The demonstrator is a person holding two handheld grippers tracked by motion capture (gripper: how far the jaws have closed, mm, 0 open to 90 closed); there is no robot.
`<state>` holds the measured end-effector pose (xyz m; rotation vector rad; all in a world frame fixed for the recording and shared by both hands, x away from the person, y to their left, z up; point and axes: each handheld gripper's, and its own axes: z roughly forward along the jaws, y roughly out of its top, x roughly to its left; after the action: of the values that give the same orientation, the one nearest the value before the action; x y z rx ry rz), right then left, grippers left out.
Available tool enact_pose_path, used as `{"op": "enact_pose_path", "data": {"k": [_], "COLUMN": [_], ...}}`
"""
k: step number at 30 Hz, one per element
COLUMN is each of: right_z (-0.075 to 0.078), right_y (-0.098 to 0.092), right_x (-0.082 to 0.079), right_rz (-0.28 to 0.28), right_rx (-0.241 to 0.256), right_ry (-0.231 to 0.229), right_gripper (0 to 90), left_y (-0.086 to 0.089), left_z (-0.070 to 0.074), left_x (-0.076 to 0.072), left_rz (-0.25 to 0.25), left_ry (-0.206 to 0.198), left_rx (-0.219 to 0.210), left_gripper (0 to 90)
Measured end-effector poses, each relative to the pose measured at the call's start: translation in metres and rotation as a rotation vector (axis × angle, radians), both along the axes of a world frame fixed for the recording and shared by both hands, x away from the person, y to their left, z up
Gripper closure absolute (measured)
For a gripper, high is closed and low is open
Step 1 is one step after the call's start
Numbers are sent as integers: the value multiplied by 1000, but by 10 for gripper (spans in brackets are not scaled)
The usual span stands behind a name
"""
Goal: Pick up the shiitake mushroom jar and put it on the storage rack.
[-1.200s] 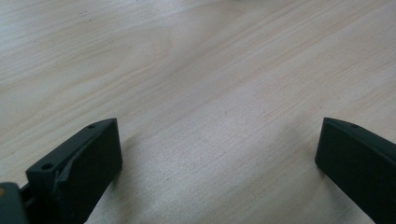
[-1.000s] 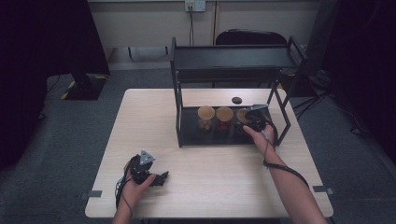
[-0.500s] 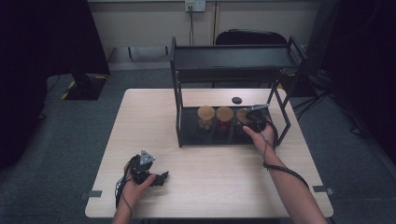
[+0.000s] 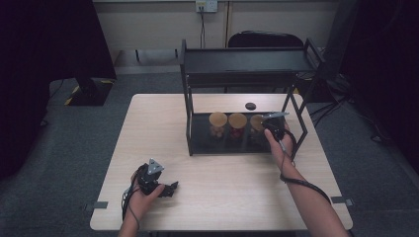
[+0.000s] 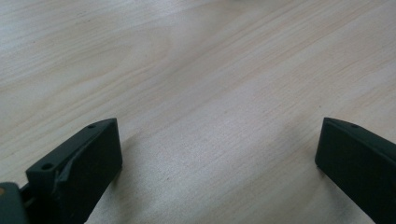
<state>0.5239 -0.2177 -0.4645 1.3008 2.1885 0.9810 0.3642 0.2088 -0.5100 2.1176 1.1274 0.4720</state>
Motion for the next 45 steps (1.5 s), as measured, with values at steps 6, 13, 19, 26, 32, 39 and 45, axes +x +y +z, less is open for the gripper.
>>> {"op": "enact_pose_path", "data": {"k": [6,13,19,26,32,39,45], "right_z": [2,6,10,13,13,14,15], "right_y": [0,1,0,-2,-2,-2,-3], "right_x": [-7,-16,-23,-33,-42,-50,-55], "right_rz": [-18,-16,-13,-8,-2,9,15], "right_rx": [7,1,1,5,-5,-4,2], "right_ry": [-4,-14,-20,-26,-39,-42,-45], "right_gripper": [12,12,12,13,13,14,14], "left_y": [0,0,0,0,0,0,0], "left_z": [0,0,0,0,0,0,0], "left_x": [0,0,0,0,0,0,0], "left_rz": [0,-1,0,-1,0,0,0], "left_ry": [0,0,0,0,0,0,0], "left_rx": [0,1,0,0,1,0,0], "left_gripper": [2,2,2,2,2,2,2]}}
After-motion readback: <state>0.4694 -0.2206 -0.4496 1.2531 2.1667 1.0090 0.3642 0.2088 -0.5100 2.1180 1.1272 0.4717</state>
